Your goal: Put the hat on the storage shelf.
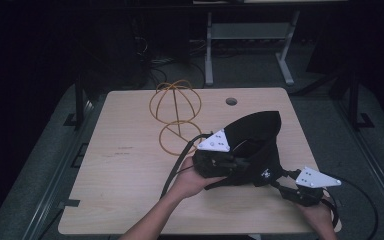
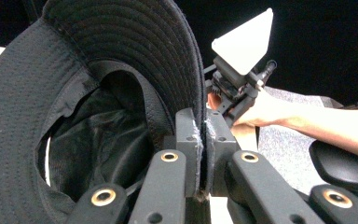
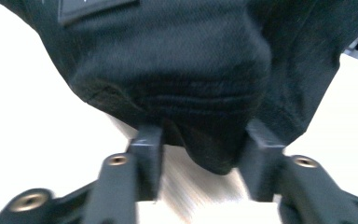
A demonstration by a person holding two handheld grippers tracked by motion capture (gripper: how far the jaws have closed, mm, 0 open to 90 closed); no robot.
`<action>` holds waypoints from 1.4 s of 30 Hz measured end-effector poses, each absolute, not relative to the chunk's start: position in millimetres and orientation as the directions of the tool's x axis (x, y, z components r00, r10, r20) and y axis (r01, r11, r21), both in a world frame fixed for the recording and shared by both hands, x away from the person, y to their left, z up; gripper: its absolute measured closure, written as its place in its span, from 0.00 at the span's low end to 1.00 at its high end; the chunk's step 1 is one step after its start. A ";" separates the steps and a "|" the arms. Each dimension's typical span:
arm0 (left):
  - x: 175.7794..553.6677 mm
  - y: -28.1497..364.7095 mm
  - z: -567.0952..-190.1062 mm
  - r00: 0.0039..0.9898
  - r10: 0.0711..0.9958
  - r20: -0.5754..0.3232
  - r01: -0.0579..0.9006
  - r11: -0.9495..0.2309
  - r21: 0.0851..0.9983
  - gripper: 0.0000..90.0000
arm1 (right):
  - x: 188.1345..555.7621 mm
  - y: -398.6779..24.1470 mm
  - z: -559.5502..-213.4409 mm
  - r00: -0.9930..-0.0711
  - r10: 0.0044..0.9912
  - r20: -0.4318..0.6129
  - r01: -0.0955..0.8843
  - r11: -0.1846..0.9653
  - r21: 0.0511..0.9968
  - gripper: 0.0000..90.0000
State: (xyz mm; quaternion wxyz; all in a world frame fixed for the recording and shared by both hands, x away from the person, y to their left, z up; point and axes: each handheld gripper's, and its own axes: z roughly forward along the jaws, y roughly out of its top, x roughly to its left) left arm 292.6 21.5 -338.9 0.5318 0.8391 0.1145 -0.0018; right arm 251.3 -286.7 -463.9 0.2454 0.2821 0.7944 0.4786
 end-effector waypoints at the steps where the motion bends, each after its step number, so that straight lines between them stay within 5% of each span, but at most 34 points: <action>1: 292.6 21.5 -338.9 0.974 0.190 -0.125 0.194 -0.408 0.892 0.96 | 251.3 -286.7 -463.9 -0.720 0.683 -0.120 0.213 0.383 0.899 0.65; 3: 293.6 22.0 -339.1 0.973 0.192 -0.127 0.196 -0.403 0.894 0.96 | 251.6 -289.1 -463.4 -0.728 0.680 -0.087 0.227 0.358 0.906 0.82; 10: 293.7 28.2 -338.1 0.969 0.208 -0.132 0.205 -0.387 0.899 0.95 | 247.4 -289.3 -455.2 -0.718 0.692 -0.072 0.233 0.337 0.912 0.95; 28: 289.8 45.2 -335.0 0.965 0.253 -0.065 0.170 -0.419 0.892 0.94 | 240.4 -288.4 -432.5 -0.733 0.676 -0.077 0.205 0.327 0.922 0.97; 42: 285.2 54.6 -341.2 0.956 0.292 -0.013 0.159 -0.484 0.861 0.72 | 239.8 -298.2 -415.9 -0.717 0.694 -0.072 0.202 0.305 0.931 0.98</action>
